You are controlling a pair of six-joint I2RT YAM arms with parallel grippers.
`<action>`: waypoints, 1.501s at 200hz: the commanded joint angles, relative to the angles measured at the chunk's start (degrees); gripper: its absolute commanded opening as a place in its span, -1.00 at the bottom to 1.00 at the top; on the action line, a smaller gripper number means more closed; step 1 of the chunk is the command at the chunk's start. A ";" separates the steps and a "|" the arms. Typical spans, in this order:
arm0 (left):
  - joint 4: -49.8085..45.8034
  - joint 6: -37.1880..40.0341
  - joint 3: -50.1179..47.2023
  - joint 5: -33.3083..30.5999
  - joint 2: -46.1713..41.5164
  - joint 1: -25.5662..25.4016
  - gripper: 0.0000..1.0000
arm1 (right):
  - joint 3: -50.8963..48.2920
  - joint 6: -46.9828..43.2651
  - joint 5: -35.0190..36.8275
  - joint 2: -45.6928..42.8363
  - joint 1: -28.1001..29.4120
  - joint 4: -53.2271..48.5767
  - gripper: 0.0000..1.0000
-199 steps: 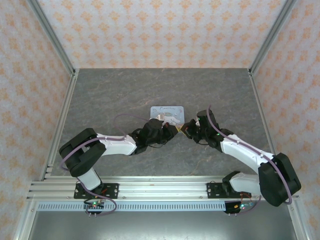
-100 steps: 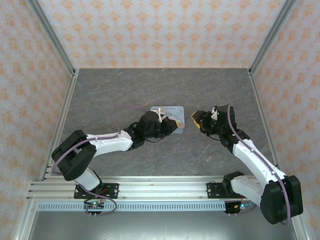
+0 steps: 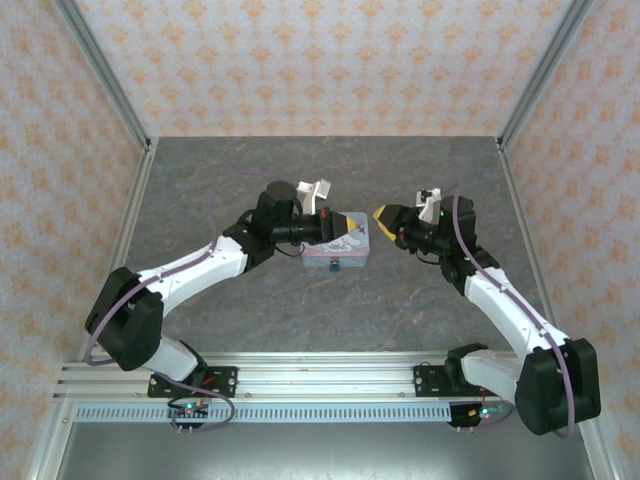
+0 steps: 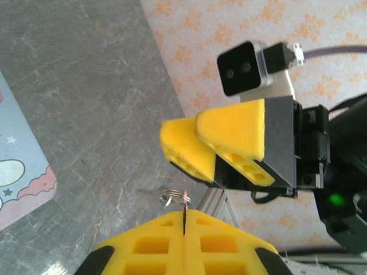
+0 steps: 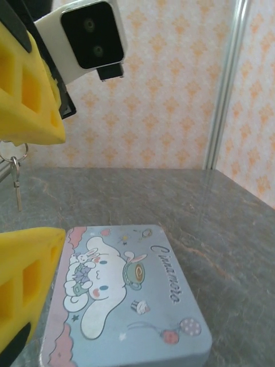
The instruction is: Unlock a padlock with a key
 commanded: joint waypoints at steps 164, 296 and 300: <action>-2.93 7.29 12.45 17.71 15.11 4.68 -1.00 | 0.36 -4.83 -15.30 12.24 -1.35 15.80 -0.36; -0.88 6.06 14.06 18.09 17.05 5.12 -1.00 | -3.43 -3.75 -14.70 12.61 -1.32 18.43 -0.43; -0.77 5.97 14.01 18.13 17.06 5.10 -1.00 | -3.44 -3.73 -14.68 12.69 -1.35 18.48 -0.42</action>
